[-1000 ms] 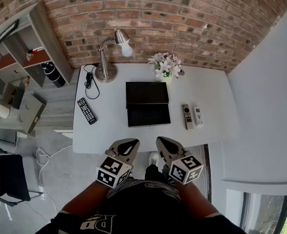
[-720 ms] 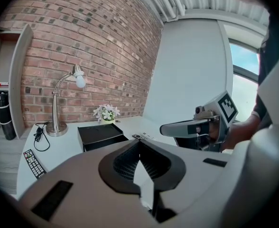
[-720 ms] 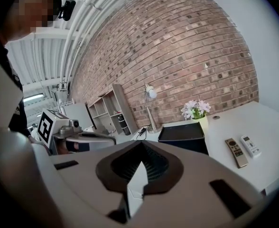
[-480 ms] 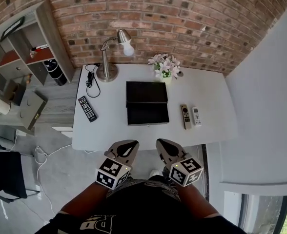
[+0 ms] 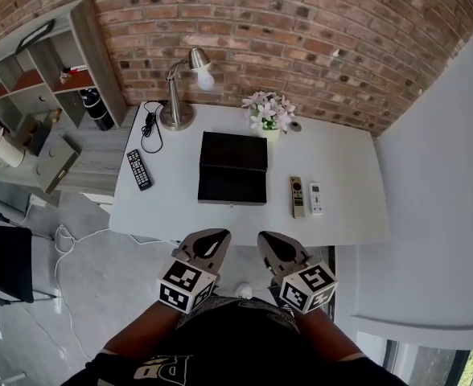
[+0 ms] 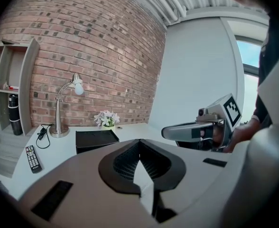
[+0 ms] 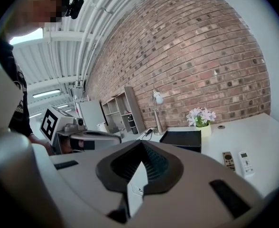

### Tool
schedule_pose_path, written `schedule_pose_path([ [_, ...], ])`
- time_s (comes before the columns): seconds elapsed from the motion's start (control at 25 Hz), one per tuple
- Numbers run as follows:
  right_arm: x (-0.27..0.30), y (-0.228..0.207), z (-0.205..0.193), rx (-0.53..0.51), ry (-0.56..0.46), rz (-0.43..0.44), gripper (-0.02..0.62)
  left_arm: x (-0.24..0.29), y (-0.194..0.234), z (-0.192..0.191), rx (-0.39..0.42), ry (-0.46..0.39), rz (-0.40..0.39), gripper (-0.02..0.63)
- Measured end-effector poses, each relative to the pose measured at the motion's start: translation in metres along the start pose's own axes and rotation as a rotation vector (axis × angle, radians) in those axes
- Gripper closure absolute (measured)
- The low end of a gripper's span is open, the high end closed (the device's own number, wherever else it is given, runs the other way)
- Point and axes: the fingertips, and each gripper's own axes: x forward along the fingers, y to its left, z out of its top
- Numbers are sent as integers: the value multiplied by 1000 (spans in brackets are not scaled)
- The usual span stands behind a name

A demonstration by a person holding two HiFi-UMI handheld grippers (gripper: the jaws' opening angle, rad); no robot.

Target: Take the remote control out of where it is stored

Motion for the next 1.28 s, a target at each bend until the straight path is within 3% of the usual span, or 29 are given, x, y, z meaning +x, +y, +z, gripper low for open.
schedule_pose_path([
  [0.52,-47,-18,-23,-18,23,102,591,0,-54,-22,-9,19,132,600],
  [1.28,-20,11,-43,42,43,16,591,-30,-19,-31,-2,69,71,600],
])
